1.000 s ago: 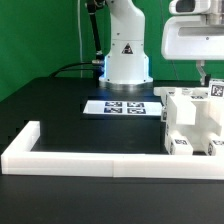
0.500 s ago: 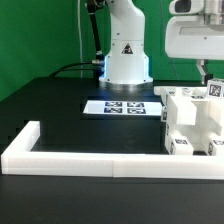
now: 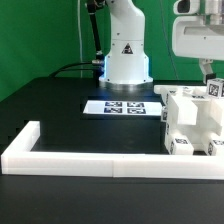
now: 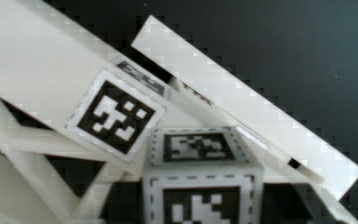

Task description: Assemble chair

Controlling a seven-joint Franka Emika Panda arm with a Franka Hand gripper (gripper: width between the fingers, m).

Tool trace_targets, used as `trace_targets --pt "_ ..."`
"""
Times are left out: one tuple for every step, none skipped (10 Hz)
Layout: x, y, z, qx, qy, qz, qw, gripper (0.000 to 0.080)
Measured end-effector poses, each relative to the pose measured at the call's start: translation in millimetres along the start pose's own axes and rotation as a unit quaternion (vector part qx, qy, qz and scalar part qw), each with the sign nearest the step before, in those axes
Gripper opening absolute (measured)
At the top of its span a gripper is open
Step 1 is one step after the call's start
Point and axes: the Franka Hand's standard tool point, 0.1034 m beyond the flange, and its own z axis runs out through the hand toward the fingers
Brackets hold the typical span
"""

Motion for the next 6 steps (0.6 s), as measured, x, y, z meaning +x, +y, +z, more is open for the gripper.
trace_targets --pt "-0.4 0.0 0.2 0.000 -0.001 0.020 1.000 0.0297" --pt "-0.5 0.0 0.3 0.000 -0.001 0.018 1.000 0.0297" --pt "-0.6 0.0 0.3 0.000 -0.001 0.013 1.000 0.0516" --pt "-0.9 -0.3 -0.2 0.001 -0.001 0.000 1.000 0.0608" --pt "-1.4 -0.5 -0.4 0.001 -0.001 -0.011 1.000 0.0608" --pt "-2.1 -0.6 -0.2 0.000 -0.001 -0.060 0.998 0.0640"
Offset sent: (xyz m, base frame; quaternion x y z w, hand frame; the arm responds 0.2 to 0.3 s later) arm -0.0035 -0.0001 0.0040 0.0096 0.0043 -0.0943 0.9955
